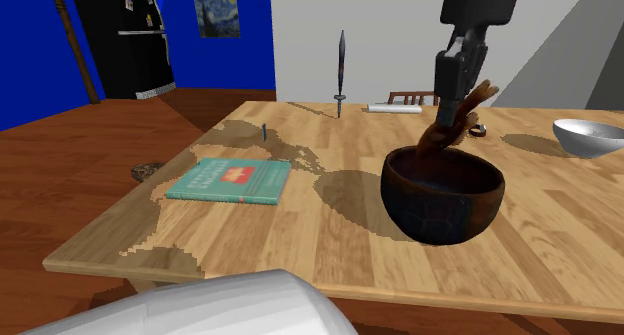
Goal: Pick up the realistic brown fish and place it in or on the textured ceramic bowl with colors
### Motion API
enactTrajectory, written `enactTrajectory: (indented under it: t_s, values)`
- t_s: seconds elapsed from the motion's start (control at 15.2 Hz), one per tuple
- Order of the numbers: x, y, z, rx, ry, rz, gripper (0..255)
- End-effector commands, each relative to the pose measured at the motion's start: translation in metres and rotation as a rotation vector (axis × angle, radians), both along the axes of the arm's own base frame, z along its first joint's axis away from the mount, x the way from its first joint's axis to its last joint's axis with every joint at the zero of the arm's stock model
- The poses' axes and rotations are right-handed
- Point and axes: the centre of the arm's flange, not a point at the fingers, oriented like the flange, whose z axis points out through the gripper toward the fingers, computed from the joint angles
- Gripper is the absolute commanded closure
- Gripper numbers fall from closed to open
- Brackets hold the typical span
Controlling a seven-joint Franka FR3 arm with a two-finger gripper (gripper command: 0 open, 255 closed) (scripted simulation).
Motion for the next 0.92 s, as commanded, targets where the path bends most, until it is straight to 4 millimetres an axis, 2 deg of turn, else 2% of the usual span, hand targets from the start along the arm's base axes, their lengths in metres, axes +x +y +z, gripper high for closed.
enactTrajectory:
  t_s: [0.0,0.73,0.86]
  values:
    - [-0.004,-0.009,-0.005,-0.001,0.000,0.001,255]
    - [-0.004,-0.009,-0.065,-0.001,0.000,0.001,255]
    - [-0.004,-0.009,-0.065,-0.001,0.000,0.001,255]
